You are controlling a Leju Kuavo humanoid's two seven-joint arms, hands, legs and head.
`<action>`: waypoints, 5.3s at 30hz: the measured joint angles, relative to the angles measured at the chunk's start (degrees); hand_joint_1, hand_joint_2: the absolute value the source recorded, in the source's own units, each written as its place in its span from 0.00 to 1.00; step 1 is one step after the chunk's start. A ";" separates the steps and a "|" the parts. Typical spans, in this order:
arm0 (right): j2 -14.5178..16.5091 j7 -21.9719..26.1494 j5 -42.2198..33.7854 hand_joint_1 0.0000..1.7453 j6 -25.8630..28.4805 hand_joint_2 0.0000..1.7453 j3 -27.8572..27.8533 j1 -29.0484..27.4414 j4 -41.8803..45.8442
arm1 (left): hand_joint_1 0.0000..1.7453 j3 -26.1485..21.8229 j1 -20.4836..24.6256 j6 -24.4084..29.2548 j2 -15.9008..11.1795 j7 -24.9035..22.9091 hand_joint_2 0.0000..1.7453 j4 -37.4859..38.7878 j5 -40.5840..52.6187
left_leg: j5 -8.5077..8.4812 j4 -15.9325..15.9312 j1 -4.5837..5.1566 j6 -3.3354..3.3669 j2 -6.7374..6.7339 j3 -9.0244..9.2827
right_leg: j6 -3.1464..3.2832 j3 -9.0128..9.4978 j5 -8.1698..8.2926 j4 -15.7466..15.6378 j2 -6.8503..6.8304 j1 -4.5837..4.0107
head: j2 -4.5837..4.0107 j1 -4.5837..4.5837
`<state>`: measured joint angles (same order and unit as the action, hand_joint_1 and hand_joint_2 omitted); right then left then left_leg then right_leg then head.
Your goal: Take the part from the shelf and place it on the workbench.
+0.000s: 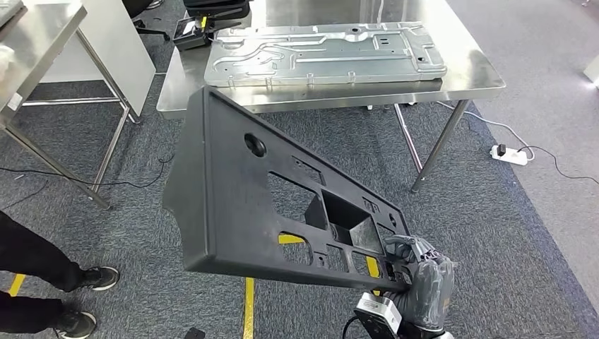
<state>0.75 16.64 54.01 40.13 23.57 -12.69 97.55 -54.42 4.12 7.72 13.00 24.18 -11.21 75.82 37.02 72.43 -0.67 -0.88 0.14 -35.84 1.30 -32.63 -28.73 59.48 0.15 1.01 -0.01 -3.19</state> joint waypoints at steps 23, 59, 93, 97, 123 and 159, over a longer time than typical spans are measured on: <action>-0.14 -0.28 0.15 0.98 0.02 1.00 -1.18 -0.86 0.79 | 0.00 0.00 -0.20 0.31 0.51 -0.05 1.00 0.07 0.20 | -5.14 -14.98 0.59 2.01 0.23 9.01 | -1.45 -2.80 2.30 1.34 0.06 -0.81 | -0.01 -0.14; 0.59 2.74 1.96 0.98 0.02 1.00 -7.94 -3.40 6.15 | 0.00 0.09 -0.10 0.36 0.42 0.58 1.00 0.09 0.86 | -2.94 -7.04 0.72 1.12 0.21 6.71 | 0.73 -0.96 2.59 -0.92 0.06 -0.51 | 0.00 0.20; 1.68 3.66 0.93 0.98 0.02 1.00 -11.55 -4.50 6.67 | 0.00 0.04 -0.11 0.97 0.59 0.48 1.00 0.09 0.61 | -1.33 1.69 0.01 0.13 0.17 -2.11 | 0.62 -0.16 1.17 -0.56 -0.11 -0.17 | 0.00 0.47; 1.79 3.67 0.79 0.98 0.02 1.00 -11.72 -4.55 6.67 | 0.00 0.04 -0.14 1.19 0.58 0.43 1.00 0.09 0.61 | -9.35 -9.32 -0.06 0.32 0.15 1.37 | 0.00 1.31 0.13 -0.50 0.13 -0.17 | -0.01 0.45; 2.05 3.77 0.67 0.98 0.02 1.00 -12.55 -4.64 7.02 | 0.00 0.02 -0.05 1.52 0.83 0.03 1.00 0.09 0.69 | -1.59 1.06 0.28 0.50 0.15 -2.61 | 0.55 0.09 1.42 -0.99 -0.20 -0.26 | -0.01 0.47; -0.49 -0.95 8.02 0.92 0.02 1.00 -14.18 1.52 6.33 | 0.00 0.16 0.73 1.52 0.76 -1.13 0.00 0.09 1.74 | -9.97 -12.01 0.30 1.15 0.16 2.57 | -0.23 0.76 0.88 -0.85 0.06 -0.45 | -0.01 0.47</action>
<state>0.26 15.69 62.04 40.15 9.39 -11.18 103.88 -54.27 4.85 9.24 13.76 23.05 -11.13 77.56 27.06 60.41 -0.37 0.27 0.30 -33.26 1.08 -31.87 -27.85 58.63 0.22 0.56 -0.01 -2.72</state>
